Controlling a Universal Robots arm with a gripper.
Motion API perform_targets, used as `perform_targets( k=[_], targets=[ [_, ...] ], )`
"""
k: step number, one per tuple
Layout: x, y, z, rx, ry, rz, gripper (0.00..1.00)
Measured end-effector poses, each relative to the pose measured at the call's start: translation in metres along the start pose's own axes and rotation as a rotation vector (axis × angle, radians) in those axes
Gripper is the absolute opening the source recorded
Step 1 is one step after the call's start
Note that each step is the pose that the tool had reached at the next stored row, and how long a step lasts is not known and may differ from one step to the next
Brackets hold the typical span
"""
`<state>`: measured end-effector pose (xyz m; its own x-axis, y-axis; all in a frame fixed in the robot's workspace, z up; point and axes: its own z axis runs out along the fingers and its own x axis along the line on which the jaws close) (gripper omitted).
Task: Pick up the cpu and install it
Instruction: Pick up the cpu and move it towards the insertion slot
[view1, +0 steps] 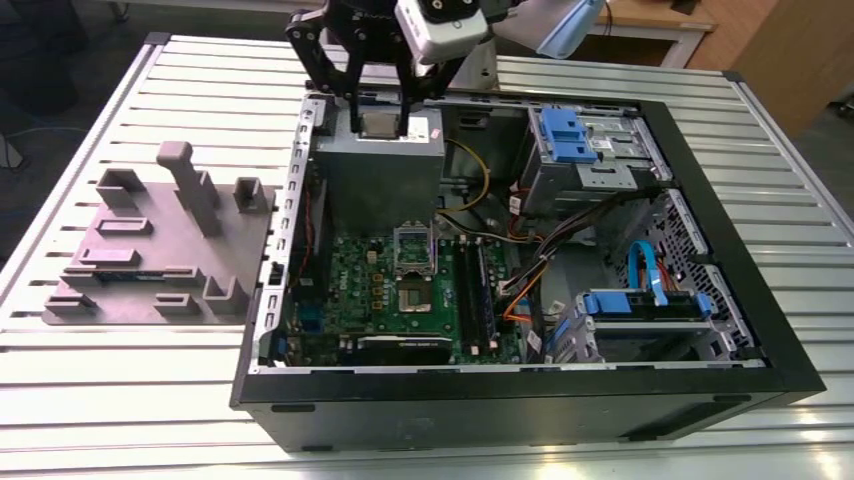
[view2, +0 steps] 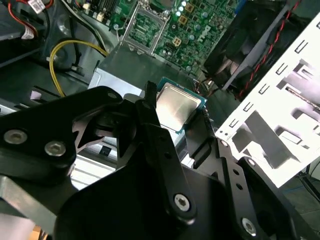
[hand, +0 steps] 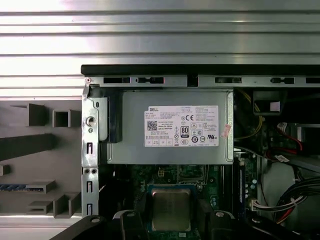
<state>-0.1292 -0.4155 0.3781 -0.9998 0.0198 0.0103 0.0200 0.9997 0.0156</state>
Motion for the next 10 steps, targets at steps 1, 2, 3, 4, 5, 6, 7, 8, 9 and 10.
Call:
perform_targets(
  k=[1, 2, 3, 4, 5, 6, 7, 8, 9, 10],
  targets=[
    [0.0000, -0.0026, 0.0000, 0.0000, 0.0000, 0.000, 0.47],
    [-0.0001, -0.0057, 0.0000, 0.0001, 0.0000, 0.000, 0.47],
    [-0.0002, -0.0090, 0.0001, 0.0001, 0.0000, 0.000, 0.47],
    [-0.0003, -0.0116, 0.0002, 0.0006, -0.0001, 0.000, 0.47],
    [-0.0005, -0.0135, 0.0001, 0.0018, 0.0000, 0.000, 0.47],
    [-0.0009, -0.0152, 0.0002, 0.0028, -0.0001, 0.000, 0.47],
    [-0.0018, -0.0161, 0.0002, 0.0035, -0.0001, 0.000, 0.47],
    [-0.0030, -0.0167, 0.0004, 0.0039, -0.0002, 0.000, 0.47],
    [-0.0050, -0.0169, 0.0004, 0.0043, -0.0002, 0.000, 0.47],
    [-0.0075, -0.0170, 0.0003, 0.0046, -0.0001, 0.000, 0.47]
  ],
)
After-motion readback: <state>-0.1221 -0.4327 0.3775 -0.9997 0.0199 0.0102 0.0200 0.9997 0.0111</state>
